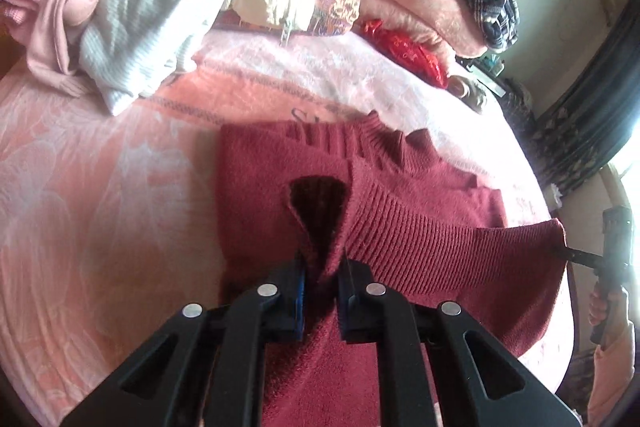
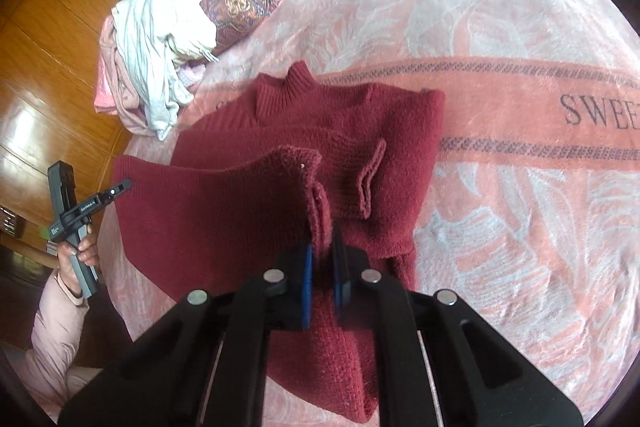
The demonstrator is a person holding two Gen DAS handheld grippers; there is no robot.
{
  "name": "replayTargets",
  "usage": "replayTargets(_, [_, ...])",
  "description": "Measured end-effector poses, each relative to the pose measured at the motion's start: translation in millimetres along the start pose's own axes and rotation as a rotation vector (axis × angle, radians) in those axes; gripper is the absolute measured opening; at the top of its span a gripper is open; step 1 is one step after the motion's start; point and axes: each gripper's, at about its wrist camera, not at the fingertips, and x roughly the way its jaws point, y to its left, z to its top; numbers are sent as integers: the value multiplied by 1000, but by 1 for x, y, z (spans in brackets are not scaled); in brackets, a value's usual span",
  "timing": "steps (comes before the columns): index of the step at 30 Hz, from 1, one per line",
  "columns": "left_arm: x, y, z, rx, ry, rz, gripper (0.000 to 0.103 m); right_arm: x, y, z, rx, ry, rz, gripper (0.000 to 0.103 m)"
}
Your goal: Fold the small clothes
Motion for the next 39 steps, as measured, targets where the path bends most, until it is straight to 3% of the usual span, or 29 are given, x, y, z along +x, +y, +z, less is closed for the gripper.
replayTargets(4, [0,-13,34,12,-73,34,12,-3,-3,34,11,-56,-21,7])
replayTargets(12, [59,-12,100,1,-111,129,12,62,-12,117,26,-60,-110,7])
replayTargets(16, [103,-4,114,14,-60,192,12,112,-27,133,39,3,-186,7])
replayTargets(23, [168,18,97,29,62,293,17,165,-54,123,82,98,-291,8])
replayTargets(28, [171,26,94,15,75,322,39,169,-54,114,94,105,-334,22])
replayTargets(29, [168,25,95,14,82,333,45,165,-51,113,104,104,-336,31])
replayTargets(31, [156,25,97,-5,104,332,69,147,-45,109,98,99,-321,44])
replayTargets(34, [121,25,90,-46,131,267,84,105,-33,89,78,85,-290,72])
replayTargets(36, [91,27,72,-40,176,209,95,81,-27,65,67,99,-228,75])
replayTargets(39, [57,37,34,-30,205,165,96,66,-23,20,50,165,-219,79])
